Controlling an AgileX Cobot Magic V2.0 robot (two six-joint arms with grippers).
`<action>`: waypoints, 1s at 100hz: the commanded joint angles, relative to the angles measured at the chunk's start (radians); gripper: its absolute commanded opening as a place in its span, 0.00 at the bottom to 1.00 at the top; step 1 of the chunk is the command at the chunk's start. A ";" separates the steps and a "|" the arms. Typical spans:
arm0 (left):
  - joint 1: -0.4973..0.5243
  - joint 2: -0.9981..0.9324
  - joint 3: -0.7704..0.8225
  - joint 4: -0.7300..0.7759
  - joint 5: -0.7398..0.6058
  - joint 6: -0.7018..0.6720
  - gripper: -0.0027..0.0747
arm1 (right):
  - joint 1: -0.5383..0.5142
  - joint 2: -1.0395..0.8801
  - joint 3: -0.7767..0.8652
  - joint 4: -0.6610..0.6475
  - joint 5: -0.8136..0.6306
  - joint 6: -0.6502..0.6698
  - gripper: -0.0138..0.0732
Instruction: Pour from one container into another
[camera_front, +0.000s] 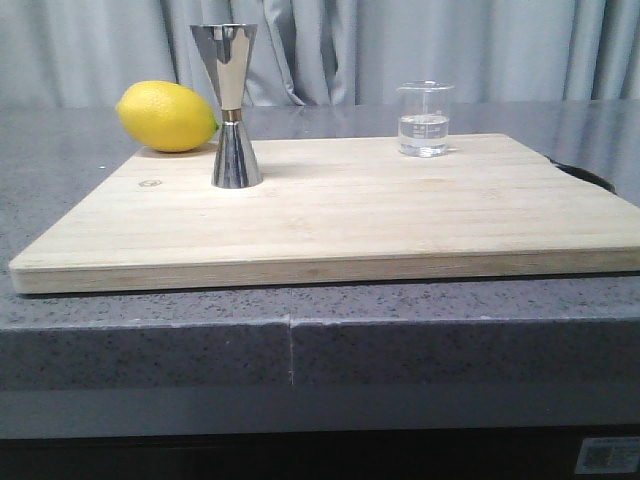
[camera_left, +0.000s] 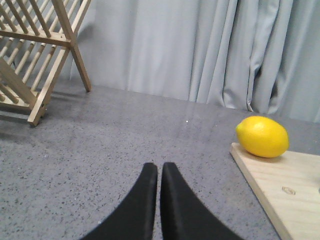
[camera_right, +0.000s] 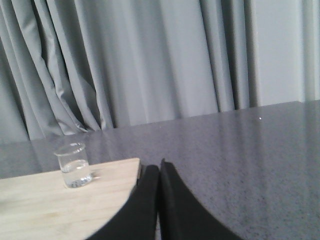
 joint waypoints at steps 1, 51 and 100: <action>-0.007 0.022 -0.096 -0.029 -0.033 -0.006 0.02 | -0.005 0.015 -0.111 0.003 0.008 -0.002 0.11; -0.009 0.528 -0.766 -0.091 0.234 -0.006 0.02 | -0.005 0.517 -0.698 0.003 0.380 -0.002 0.11; -0.009 0.944 -1.196 -0.242 0.581 0.150 0.02 | -0.005 1.064 -1.183 -0.040 0.531 -0.002 0.11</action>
